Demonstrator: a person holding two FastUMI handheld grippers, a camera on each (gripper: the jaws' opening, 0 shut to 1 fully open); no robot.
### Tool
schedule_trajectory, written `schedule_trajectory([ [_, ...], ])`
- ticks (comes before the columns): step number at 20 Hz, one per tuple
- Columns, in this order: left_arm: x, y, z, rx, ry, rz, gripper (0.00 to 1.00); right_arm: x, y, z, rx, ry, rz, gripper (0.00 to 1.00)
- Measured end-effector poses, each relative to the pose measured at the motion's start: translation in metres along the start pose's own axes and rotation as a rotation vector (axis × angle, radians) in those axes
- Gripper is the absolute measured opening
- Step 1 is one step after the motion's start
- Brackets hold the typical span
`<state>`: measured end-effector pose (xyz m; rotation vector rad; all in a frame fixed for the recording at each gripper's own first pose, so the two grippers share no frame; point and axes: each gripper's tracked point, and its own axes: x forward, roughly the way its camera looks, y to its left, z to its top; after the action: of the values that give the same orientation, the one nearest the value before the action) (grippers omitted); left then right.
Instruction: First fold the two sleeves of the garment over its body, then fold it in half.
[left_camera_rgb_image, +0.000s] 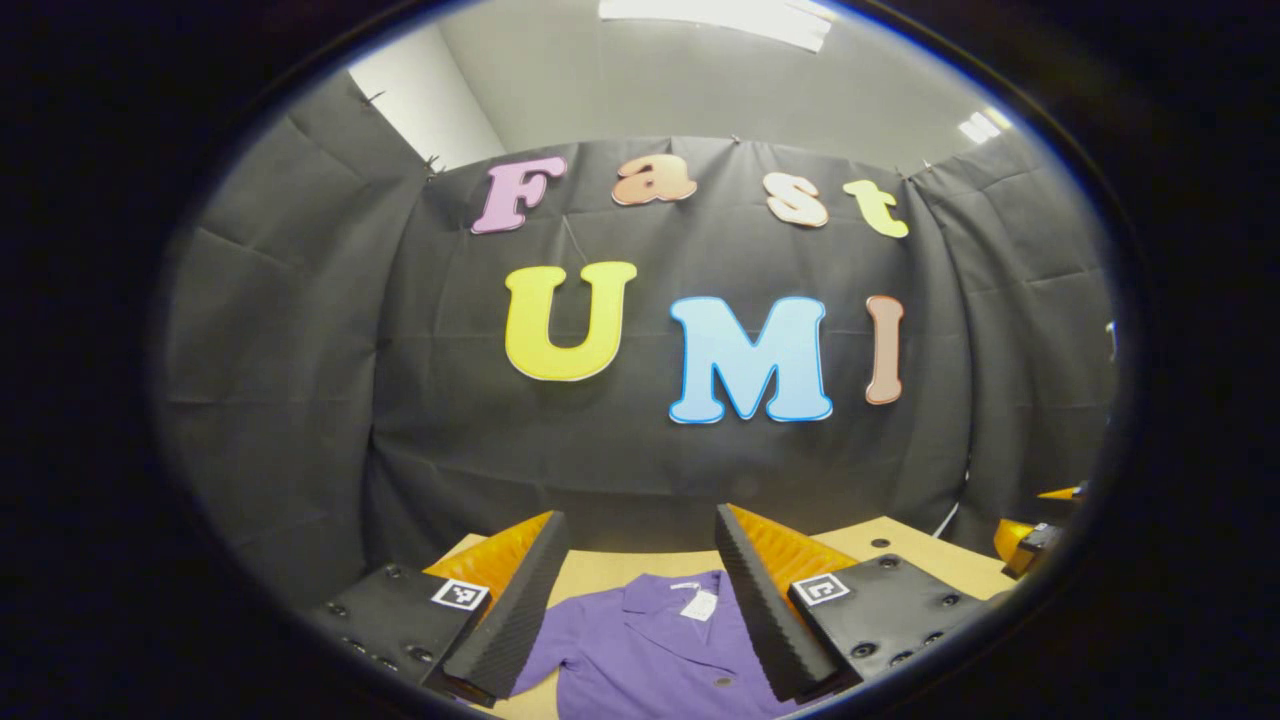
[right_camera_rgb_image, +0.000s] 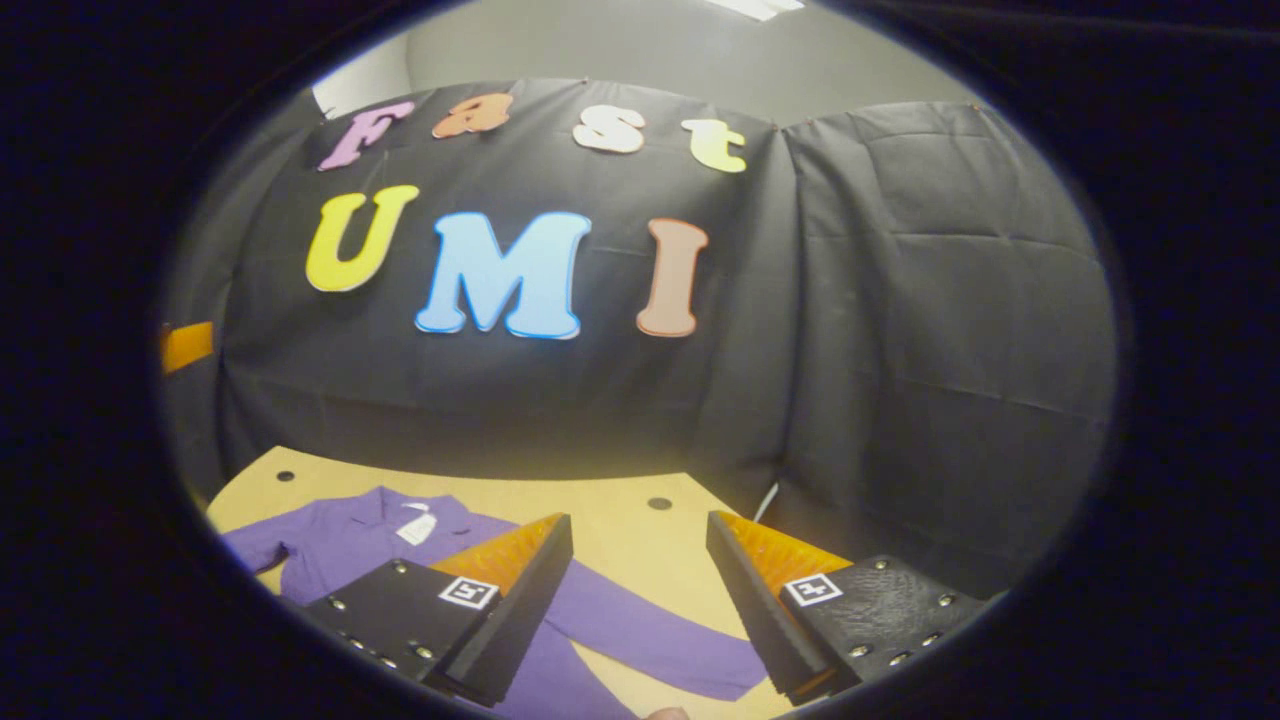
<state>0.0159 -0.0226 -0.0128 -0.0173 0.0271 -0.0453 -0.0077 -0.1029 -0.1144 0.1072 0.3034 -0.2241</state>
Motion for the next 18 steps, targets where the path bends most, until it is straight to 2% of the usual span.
schedule_trajectory([
  [6,0.012,-0.010,0.001,0.006,-0.008,-0.024,0.94,0.025,-0.046,-0.094,0.085,0.265,-0.148,0.89],
  [11,0.018,-0.010,-0.003,0.009,0.002,-0.025,0.94,0.022,-0.082,-0.166,0.195,0.465,-0.272,0.89],
  [15,0.024,-0.016,-0.009,0.003,0.023,-0.032,0.95,0.029,-0.095,-0.194,0.207,0.544,-0.308,0.89],
  [18,0.027,-0.020,-0.015,0.005,0.035,-0.032,0.94,0.035,-0.103,-0.220,0.262,0.614,-0.325,0.89],
])
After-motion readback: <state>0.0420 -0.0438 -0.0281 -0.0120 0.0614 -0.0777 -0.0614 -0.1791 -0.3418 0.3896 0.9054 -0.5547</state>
